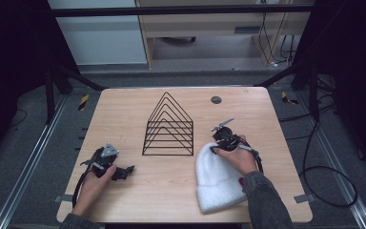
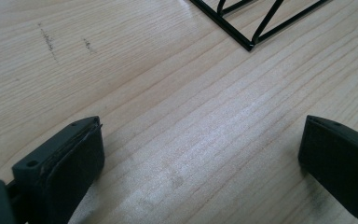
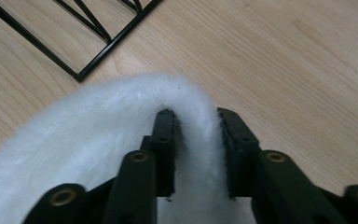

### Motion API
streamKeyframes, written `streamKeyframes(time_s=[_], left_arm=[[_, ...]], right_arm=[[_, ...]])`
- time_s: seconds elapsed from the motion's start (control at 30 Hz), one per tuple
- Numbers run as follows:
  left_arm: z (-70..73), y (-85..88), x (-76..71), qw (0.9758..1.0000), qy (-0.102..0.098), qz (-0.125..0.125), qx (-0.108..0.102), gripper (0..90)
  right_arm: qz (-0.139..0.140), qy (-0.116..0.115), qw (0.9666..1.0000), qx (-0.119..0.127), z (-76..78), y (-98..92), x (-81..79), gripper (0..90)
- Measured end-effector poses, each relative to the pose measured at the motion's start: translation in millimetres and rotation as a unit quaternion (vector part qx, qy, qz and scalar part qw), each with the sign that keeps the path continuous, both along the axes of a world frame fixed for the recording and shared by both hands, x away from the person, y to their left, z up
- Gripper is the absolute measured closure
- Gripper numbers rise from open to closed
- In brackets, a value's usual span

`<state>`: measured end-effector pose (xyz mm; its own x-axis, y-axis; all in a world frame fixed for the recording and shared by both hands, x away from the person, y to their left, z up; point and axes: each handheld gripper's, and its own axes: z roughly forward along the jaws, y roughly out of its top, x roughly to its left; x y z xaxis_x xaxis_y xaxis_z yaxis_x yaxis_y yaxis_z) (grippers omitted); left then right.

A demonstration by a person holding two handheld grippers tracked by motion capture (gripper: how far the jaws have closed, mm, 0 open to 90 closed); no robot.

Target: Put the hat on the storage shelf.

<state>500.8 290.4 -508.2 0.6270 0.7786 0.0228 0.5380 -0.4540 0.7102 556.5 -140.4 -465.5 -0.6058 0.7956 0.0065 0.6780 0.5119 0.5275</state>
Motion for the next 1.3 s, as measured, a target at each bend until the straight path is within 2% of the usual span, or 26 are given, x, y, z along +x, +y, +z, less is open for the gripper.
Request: streamKeyframes(time_s=[0.07,0.23,0.33,0.4,0.47,0.53,0.57,0.6,0.67,0.73,0.9,0.97,1.07,1.23,1.27,1.3], left_arm=[[0.0,0.0,0.0,1.0000,0.000,0.000,0.000,0.0],[0.0,0.0,0.0,1.0000,0.000,0.000,0.000,0.0],[0.0,0.0,0.1,1.0000,0.000,0.000,0.000,0.0],[0.0,0.1,0.1,1.0000,0.000,0.000,0.000,0.0],[0.0,0.1,0.1,1.0000,0.000,0.000,0.000,0.0],[0.0,0.1,0.1,1.0000,-0.001,0.000,0.000,0.0],[0.1,0.1,0.0,1.0000,0.000,-0.001,0.001,0.0],[0.1,0.1,0.1,1.0000,0.000,-0.001,0.001,0.0],[0.1,0.1,0.0,1.0000,0.000,0.000,0.001,0.0],[0.0,0.0,0.1,1.0000,0.000,0.000,0.000,0.0],[0.0,0.0,0.0,1.0000,0.000,0.000,0.000,0.0],[0.0,-0.1,-0.1,1.0000,-0.001,0.000,0.000,0.0],[0.0,-0.1,0.0,1.0000,-0.001,0.000,0.000,0.0],[0.0,-0.2,-0.4,1.0000,-0.001,0.001,0.000,0.0],[0.0,-0.2,-0.4,1.0000,-0.001,0.001,0.000,0.0],[0.0,-0.2,-0.4,1.0000,-0.001,0.001,0.001,0.0]], right_arm=[[0.004,-0.002,1.0000,0.004,1.4,-1.1,-1.5,78.5],[0.010,-0.005,0.9999,0.008,5.4,-2.4,-5.5,81.9],[0.014,-0.030,0.9988,0.035,16.1,-7.4,-15.6,82.3],[0.016,-0.037,0.9983,0.041,18.8,-9.1,-19.3,82.4],[0.016,-0.057,0.9963,0.063,24.4,-16.8,-29.1,82.9],[0.013,-0.062,0.9955,0.070,26.0,-19.5,-31.9,83.0],[0.015,-0.072,0.9944,0.076,28.0,-22.6,-34.4,83.1],[0.012,-0.085,0.9921,0.092,33.0,-27.3,-41.4,83.2],[0.013,-0.091,0.9909,0.098,35.7,-29.5,-45.1,83.2],[0.013,-0.110,0.9873,0.114,42.8,-34.3,-57.8,83.2],[0.008,-0.135,0.9822,0.131,50.6,-41.6,-71.6,83.5],[0.006,-0.150,0.9792,0.136,59.7,-45.0,-80.8,83.5],[0.006,-0.163,0.9761,0.143,68.3,-47.8,-89.0,83.5],[0.003,-0.165,0.9739,0.156,78.3,-49.9,-96.8,83.6],[-0.002,-0.168,0.9705,0.173,83.4,-50.6,-100.0,83.7],[-0.002,-0.171,0.9694,0.176,85.1,-50.7,-101.0,83.7]])
